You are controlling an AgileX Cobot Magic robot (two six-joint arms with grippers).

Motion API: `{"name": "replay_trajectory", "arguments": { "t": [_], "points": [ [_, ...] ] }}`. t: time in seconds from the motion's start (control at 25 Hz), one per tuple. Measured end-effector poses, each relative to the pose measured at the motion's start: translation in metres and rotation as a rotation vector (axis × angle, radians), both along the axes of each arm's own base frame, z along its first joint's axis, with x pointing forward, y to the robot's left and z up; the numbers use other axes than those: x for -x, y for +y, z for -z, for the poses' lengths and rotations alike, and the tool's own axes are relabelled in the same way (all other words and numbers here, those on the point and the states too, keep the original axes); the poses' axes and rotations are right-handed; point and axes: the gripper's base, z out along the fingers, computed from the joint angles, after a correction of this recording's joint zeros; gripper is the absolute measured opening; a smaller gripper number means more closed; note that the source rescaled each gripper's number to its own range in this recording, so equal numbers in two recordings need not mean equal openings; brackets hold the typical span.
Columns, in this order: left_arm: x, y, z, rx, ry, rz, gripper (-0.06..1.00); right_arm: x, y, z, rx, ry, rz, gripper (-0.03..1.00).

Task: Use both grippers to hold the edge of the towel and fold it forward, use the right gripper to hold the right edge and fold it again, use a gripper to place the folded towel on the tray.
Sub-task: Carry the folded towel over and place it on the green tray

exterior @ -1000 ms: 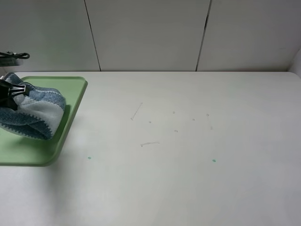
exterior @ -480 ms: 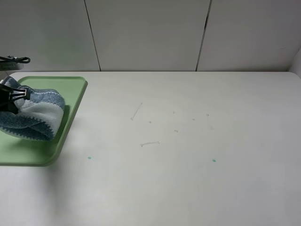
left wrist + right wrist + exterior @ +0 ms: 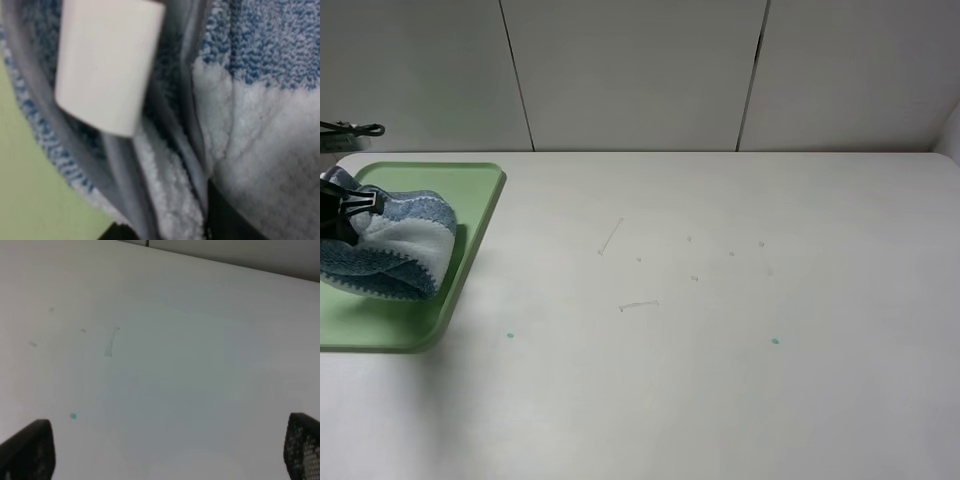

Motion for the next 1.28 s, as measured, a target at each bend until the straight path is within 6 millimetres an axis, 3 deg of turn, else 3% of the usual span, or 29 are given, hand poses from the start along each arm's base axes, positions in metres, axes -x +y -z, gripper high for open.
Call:
{"name": "replay_trajectory", "arguments": {
  "t": [1.28],
  "points": [
    [0.0019,-0.0002,0.0006,0.003,0.022,-0.001,0.15,0.0000,0.0000,0.0000,0.000,0.000,0.000,1.00]
  ]
}}
